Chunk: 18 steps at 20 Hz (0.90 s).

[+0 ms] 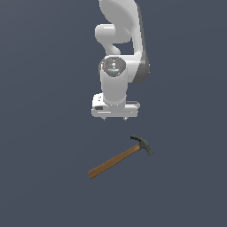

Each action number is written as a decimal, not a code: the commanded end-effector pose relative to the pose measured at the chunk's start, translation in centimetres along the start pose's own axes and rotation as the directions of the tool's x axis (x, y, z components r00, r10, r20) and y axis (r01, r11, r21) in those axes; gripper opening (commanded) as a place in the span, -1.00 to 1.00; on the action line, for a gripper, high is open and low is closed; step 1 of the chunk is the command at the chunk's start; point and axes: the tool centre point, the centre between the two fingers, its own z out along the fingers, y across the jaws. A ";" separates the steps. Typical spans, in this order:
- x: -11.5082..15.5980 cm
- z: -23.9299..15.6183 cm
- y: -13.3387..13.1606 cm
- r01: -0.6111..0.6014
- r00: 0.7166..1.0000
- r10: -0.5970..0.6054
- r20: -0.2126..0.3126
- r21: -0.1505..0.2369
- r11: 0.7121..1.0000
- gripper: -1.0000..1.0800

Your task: Pick up the object and move it to a goal position.

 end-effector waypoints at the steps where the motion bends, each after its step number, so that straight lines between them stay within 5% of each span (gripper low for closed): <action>1: 0.0 0.0 0.0 0.000 1.000 0.000 0.000 0.000 1.000 0.92; 18: -0.4 0.5 -0.3 -0.012 1.000 0.012 0.020 0.003 1.000 0.92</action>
